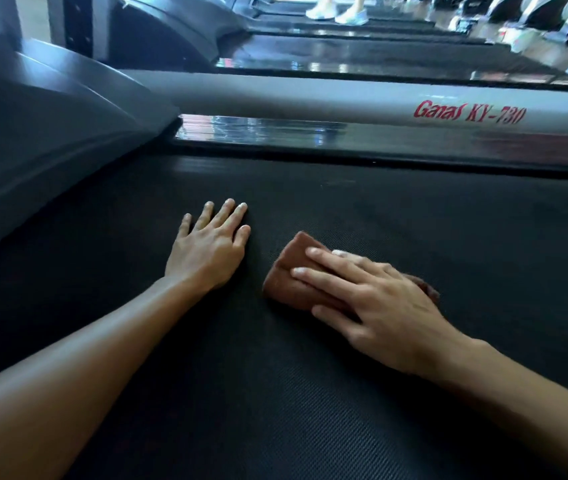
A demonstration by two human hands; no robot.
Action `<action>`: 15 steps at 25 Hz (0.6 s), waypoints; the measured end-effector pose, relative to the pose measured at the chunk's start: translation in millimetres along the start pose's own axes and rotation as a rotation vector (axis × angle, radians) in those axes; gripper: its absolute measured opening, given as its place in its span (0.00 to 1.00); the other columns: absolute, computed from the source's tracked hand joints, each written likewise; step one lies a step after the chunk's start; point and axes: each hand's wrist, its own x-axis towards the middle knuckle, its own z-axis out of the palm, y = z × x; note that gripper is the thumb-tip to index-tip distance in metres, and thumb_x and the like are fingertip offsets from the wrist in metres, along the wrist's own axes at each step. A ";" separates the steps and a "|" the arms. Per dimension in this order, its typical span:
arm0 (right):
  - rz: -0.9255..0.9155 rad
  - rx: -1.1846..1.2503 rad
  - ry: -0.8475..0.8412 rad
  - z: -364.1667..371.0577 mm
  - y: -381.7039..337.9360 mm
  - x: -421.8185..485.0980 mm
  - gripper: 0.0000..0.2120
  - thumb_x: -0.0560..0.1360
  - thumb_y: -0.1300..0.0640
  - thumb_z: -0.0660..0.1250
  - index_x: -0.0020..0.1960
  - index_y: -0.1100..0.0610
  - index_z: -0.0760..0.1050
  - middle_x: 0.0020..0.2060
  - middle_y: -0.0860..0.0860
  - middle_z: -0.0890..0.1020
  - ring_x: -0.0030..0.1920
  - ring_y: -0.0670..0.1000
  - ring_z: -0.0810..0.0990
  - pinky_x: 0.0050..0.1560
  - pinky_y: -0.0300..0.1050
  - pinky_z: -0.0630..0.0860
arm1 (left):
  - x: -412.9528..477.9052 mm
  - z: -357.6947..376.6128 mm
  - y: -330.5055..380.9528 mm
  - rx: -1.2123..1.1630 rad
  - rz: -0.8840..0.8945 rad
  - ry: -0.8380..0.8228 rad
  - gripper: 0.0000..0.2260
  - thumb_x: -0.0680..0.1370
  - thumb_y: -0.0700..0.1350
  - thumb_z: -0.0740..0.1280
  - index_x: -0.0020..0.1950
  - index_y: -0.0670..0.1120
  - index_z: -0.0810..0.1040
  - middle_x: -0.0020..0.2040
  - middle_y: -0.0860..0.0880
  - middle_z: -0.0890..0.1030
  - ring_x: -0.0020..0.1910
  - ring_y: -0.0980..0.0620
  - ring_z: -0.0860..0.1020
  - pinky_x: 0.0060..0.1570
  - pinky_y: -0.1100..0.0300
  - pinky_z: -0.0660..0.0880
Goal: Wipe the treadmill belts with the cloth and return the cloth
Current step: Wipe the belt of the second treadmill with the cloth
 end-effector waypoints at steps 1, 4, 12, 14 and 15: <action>0.087 -0.024 0.009 -0.7 21.7 8.1 0.25 0.77 0.35 0.52 0.74 0.33 0.57 0.76 0.37 0.57 0.75 0.46 0.59 0.72 0.50 0.60 | -1.1 0.2 0.0 -0.005 0.000 0.006 0.23 0.83 0.58 0.45 0.78 0.61 0.49 0.79 0.60 0.47 0.78 0.55 0.43 0.76 0.49 0.40; 0.587 -0.073 0.049 -3.3 85.9 74.2 0.25 0.79 0.40 0.55 0.75 0.38 0.58 0.78 0.43 0.57 0.75 0.52 0.60 0.71 0.54 0.59 | -0.3 1.3 0.3 -0.004 0.008 0.033 0.23 0.82 0.58 0.46 0.78 0.60 0.50 0.79 0.60 0.48 0.78 0.56 0.44 0.76 0.49 0.41; 0.072 0.033 -0.046 4.3 90.8 130.0 0.24 0.79 0.39 0.59 0.74 0.35 0.61 0.76 0.38 0.59 0.75 0.47 0.60 0.74 0.54 0.57 | 3.2 5.4 -1.5 0.004 0.013 0.060 0.23 0.82 0.59 0.46 0.78 0.61 0.51 0.78 0.61 0.49 0.78 0.56 0.45 0.76 0.50 0.42; 0.286 -0.013 -0.024 1.2 115.4 134.5 0.23 0.79 0.41 0.58 0.74 0.37 0.62 0.76 0.40 0.59 0.74 0.50 0.61 0.73 0.55 0.59 | 4.1 5.5 -0.2 0.009 0.015 0.058 0.23 0.82 0.59 0.46 0.78 0.61 0.50 0.79 0.60 0.49 0.78 0.56 0.45 0.76 0.50 0.42; 0.499 -0.064 0.012 7.5 118.1 143.9 0.23 0.80 0.42 0.57 0.74 0.40 0.62 0.77 0.43 0.59 0.74 0.53 0.62 0.72 0.56 0.59 | 3.4 5.6 -0.2 0.011 0.013 0.061 0.23 0.82 0.58 0.46 0.78 0.61 0.50 0.79 0.60 0.49 0.78 0.56 0.45 0.76 0.50 0.42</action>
